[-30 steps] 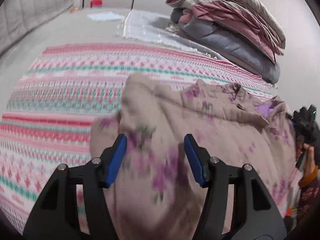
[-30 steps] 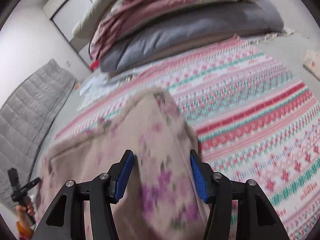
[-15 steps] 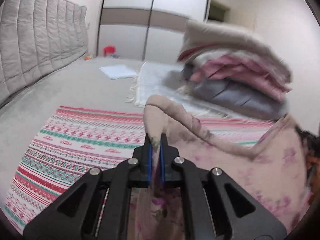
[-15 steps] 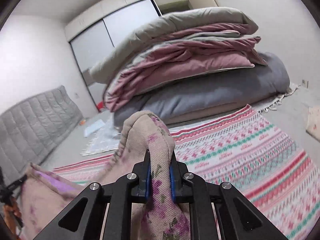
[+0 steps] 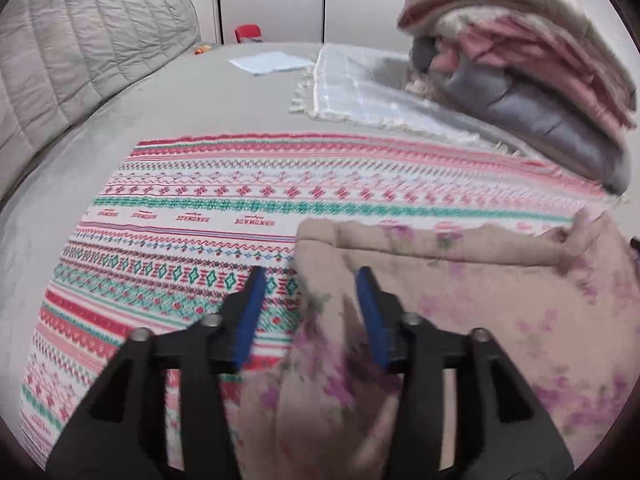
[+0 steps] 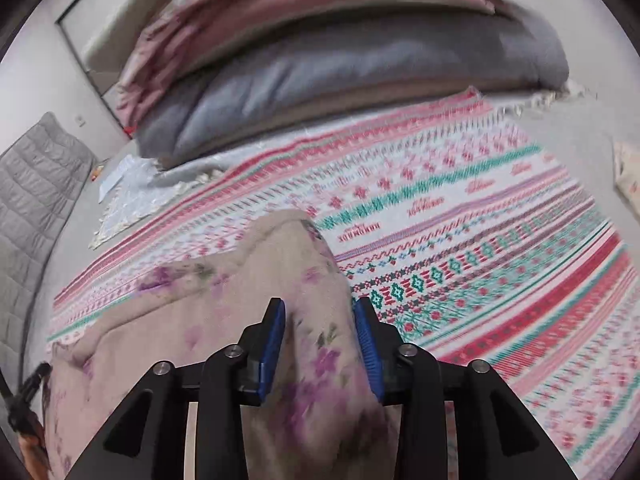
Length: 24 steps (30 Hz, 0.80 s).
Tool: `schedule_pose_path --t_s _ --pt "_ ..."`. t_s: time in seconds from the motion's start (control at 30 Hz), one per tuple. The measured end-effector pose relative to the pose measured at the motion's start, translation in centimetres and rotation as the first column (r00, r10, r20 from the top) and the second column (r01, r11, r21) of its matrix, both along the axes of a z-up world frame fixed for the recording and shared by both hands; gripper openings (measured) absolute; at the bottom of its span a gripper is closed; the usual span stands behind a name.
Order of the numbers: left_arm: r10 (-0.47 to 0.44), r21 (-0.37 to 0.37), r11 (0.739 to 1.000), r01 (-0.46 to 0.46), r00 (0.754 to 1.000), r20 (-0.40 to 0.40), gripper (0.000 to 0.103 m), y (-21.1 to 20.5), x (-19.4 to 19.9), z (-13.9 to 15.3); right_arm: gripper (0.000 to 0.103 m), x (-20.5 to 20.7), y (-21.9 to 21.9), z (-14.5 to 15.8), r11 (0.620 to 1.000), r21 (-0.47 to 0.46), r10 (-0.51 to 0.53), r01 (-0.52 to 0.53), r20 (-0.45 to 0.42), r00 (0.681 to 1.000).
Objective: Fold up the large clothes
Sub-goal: 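Open both tools and press the folded jacket flat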
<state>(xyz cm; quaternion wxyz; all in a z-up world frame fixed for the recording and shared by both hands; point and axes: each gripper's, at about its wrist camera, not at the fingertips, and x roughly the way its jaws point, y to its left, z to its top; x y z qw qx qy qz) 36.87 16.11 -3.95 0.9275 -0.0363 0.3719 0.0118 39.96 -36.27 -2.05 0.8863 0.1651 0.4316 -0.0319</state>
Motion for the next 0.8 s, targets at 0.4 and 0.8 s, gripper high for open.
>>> schedule_pose_path --t_s 0.4,0.8 --pt "-0.212 -0.188 0.957 0.219 0.976 0.055 0.081 -12.3 -12.1 0.9 0.069 -12.6 15.2 3.3 0.963 -0.123 0.256 -0.239 0.146 0.956" --pt "0.005 -0.134 0.991 -0.011 0.999 -0.044 0.081 -6.6 -13.7 -2.5 0.070 -15.8 11.6 -1.5 0.984 -0.148 0.118 -0.102 0.106 0.987"
